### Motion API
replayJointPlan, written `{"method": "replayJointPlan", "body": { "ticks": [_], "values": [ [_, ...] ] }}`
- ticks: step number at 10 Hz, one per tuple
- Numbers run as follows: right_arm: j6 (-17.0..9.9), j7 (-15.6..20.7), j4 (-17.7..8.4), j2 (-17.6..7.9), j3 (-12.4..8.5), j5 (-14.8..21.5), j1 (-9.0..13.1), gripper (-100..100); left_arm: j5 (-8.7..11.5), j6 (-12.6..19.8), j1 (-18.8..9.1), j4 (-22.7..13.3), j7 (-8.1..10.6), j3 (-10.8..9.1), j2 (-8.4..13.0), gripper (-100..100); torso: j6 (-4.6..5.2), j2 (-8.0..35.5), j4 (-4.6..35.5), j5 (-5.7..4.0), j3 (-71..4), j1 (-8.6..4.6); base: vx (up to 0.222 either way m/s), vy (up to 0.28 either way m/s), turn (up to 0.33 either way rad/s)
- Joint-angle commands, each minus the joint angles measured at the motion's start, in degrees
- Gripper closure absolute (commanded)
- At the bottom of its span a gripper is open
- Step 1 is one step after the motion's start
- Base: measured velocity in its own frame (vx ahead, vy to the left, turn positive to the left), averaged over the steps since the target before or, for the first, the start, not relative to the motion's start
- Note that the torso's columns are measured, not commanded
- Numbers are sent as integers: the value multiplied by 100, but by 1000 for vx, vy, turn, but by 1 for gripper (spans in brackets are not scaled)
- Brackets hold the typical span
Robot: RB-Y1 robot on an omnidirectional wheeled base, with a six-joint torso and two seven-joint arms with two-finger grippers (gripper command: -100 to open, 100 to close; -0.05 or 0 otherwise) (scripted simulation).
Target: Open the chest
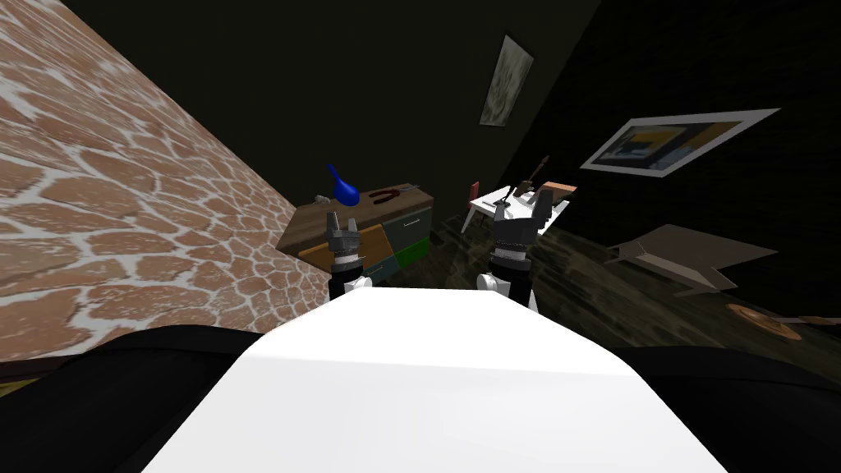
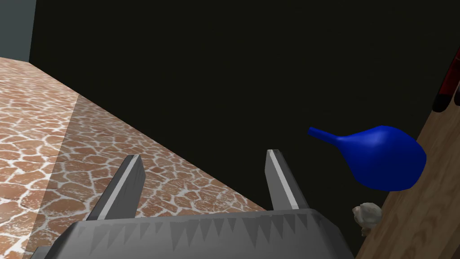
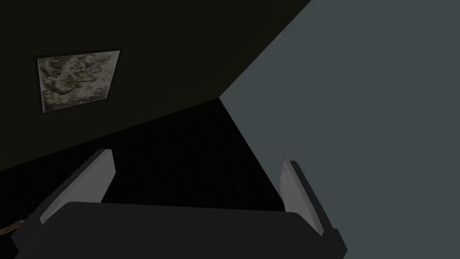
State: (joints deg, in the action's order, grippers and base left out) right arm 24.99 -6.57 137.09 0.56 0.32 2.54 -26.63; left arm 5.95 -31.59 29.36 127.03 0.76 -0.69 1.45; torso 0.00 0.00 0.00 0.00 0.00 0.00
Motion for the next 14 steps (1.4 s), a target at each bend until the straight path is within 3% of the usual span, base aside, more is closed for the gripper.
{"method": "replayJointPlan", "body": {
  "ticks": [1,9,10,11,14],
  "values": [
    [0,0,0,0,0,0,0,0,0,0,0,0,0,0,0,0,0,232,235,0,-467,0,0,0,0],
    [1,0,2,0,0,0,0,0,0,-1,0,2,0,0,0,0,0,3539,3537,0,-7073,0,0,0,0],
    [1,0,2,0,0,0,0,0,25,36,-16,-68,4,-32,243,-100,0,3962,3960,0,-7919,0,39,-26,36],
    [0,0,0,0,0,0,-1,0,41,58,-26,-111,6,-51,335,-100,-1,4145,4147,-1,-8319,-6,79,-55,40],
    [0,0,0,1,1,0,-2,0,153,216,-93,-408,23,-189,637,-100,0,4209,4221,-3,-8467,-8,139,-96,69]
  ]
}}
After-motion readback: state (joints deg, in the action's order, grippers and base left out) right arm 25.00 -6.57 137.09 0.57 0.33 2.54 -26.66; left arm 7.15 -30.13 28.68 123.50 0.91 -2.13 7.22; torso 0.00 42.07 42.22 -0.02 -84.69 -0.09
